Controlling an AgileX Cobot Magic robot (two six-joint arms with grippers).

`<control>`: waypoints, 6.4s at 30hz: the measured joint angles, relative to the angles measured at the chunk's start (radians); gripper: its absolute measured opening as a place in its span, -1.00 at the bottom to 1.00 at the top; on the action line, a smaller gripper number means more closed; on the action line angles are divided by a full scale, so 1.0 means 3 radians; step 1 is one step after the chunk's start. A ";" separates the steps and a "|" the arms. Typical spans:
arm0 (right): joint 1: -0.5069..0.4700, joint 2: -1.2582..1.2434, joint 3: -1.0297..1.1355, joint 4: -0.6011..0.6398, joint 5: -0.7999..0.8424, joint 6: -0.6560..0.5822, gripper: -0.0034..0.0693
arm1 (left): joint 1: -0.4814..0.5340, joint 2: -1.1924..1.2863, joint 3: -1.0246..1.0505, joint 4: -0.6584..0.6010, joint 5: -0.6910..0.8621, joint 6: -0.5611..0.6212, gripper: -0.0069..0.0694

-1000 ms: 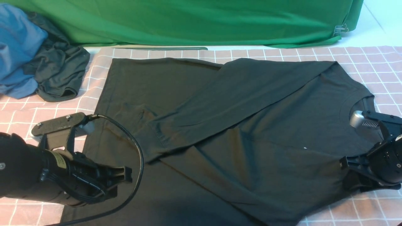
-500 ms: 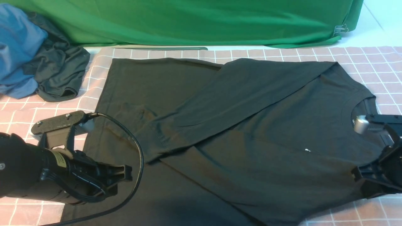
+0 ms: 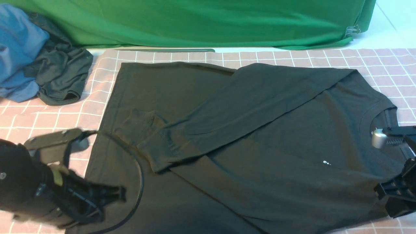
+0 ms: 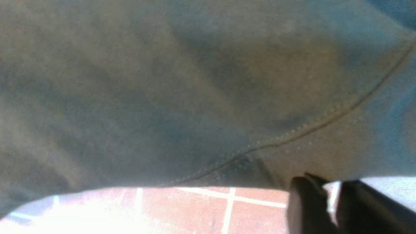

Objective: Fold a long-sleeved shirt over a pink coffee tablecloth.
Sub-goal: 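Grasp the near edge of the shirt at its hem and shoulder corners, then fold the black garment in half by bringing its near edge over to the far edge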

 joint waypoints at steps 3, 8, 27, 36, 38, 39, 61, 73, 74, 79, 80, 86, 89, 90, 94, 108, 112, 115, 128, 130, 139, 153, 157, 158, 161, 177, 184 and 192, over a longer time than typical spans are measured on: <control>0.0000 0.0000 0.0000 -0.0008 0.0000 0.0074 0.14 | 0.0000 -0.0003 0.0000 0.0127 0.0341 -0.0277 -0.78; 0.0000 0.0000 0.0000 -0.0016 0.0003 0.0083 0.45 | 0.0000 -0.0003 0.0000 0.0131 0.0461 -0.0361 -0.78; 0.0000 0.0000 0.0000 0.0070 0.0028 0.0067 0.46 | 0.0000 0.0240 0.0420 0.0878 -0.0155 -0.1235 0.60; 0.0000 0.0000 0.0000 0.0170 0.0028 -0.0045 0.46 | 0.0000 0.0791 0.0367 0.0662 -0.0341 -0.1250 0.34; 0.0000 0.0000 0.0000 0.0174 0.0028 -0.0077 0.47 | 0.0000 0.0795 0.0363 0.0633 -0.0376 -0.1240 0.02; 0.0000 0.0000 0.0000 0.0174 0.0028 -0.0083 0.47 | 0.0000 0.0786 0.0363 0.0606 -0.0399 -0.1233 -0.15; 0.0504 0.0000 0.0000 0.0240 0.0040 -0.0022 0.47 | -0.0001 -0.0075 0.0292 0.0614 0.0059 -0.1114 -0.70; 0.1489 0.0000 0.0000 -0.0170 -0.0164 -0.0618 0.47 | -0.0001 -0.0075 0.0292 0.0614 0.0001 -0.1105 -0.70; 0.1504 0.0000 0.0000 -0.0193 -0.0208 -0.0633 0.47 | -0.0001 -0.0075 0.0292 0.0614 0.0001 -0.1102 -0.70; 0.1525 0.0009 0.0000 -0.0233 -0.0264 -0.0714 0.47 | -0.0001 -0.0075 0.0292 0.0614 -0.0015 -0.1038 -0.70; 0.1525 0.0026 0.0000 -0.0235 -0.0257 -0.0722 0.47 | -0.0001 -0.0075 0.0292 0.0611 -0.0022 -0.1038 -0.70; 0.1526 0.0284 0.0003 -0.0260 -0.0335 -0.0788 0.47 | -0.0001 -0.0075 0.0292 0.0610 -0.0036 -0.1022 -0.70; 0.1526 0.0309 0.0000 -0.0305 -0.0396 -0.0778 0.26 | -0.0001 -0.0075 0.0292 0.0583 -0.0075 -0.1015 -0.70; 0.1526 0.0309 0.0000 -0.0322 -0.0421 -0.0770 0.09 | -0.0001 -0.0075 0.0292 0.0558 -0.0092 -0.1015 -0.70; 0.1529 0.0281 -0.0010 -0.0327 -0.0457 -0.0754 -0.66 | -0.0001 -0.0075 0.0233 0.0371 -0.0133 -0.1015 -0.70; 0.1271 0.0004 -0.0623 -0.0426 -0.0081 -0.0694 -0.72 | 0.0129 0.0133 -0.0925 0.0269 -0.0044 -0.1099 -0.70; 0.1054 0.0035 -0.0908 -0.0430 -0.0080 -0.0690 -0.72 | 0.0404 0.0445 -0.1275 0.0201 -0.0130 -0.1034 -0.70; 0.0907 0.0180 -0.1192 -0.0430 -0.0080 -0.0690 -0.72 | 0.0659 0.0753 -0.1577 -0.0081 -0.0296 -0.0802 -0.70; 0.0525 0.1620 -0.2780 -0.0396 -0.0050 -0.0610 -0.72 | 0.1028 0.2401 -0.3105 -0.0712 -0.0461 -0.0355 -0.70; 0.0506 0.1787 -0.2963 -0.0396 -0.0050 -0.0539 -0.72 | 0.1028 0.2587 -0.3267 -0.0716 -0.0461 -0.0337 -0.70; 0.0496 0.2297 -0.3655 -0.0441 -0.0171 -0.0244 0.15 | 0.1031 0.3161 -0.3727 -0.0697 -0.0417 -0.0291 -0.70; 0.1006 0.2382 -0.3715 -0.0207 0.0246 -0.0716 0.32 | 0.1032 0.3147 -0.3766 -0.0685 -0.0392 -0.0234 -0.70; 0.1074 0.2470 -0.3715 -0.0229 0.0062 -0.0709 0.46 | 0.1032 0.3147 -0.3766 -0.0685 -0.0342 -0.0218 -0.70; 0.1086 0.2497 -0.3715 -0.0242 0.0041 -0.0705 0.47 | 0.1033 0.3147 -0.3766 -0.0685 -0.0335 -0.0206 -0.70; 0.1097 0.2556 -0.3715 -0.0276 -0.0016 -0.0677 0.42 | 0.1033 0.3147 -0.3766 -0.0685 -0.0326 -0.0198 -0.70; 0.1080 0.2602 -0.3807 -0.0544 -0.0705 -0.0633 -0.74 | 0.1055 0.3147 -0.3879 -0.0710 -0.0405 -0.0157 -0.70; 0.0961 0.2604 -0.4033 -0.0541 -0.0957 -0.0618 -0.74 | 0.1079 0.3172 -0.3894 -0.0717 -0.0720 -0.0157 -0.70; 0.0937 0.2773 -0.4053 -0.0534 -0.1330 -0.0632 -0.68 | 0.1084 0.3335 -0.3894 -0.0715 -0.0962 -0.0157 -0.70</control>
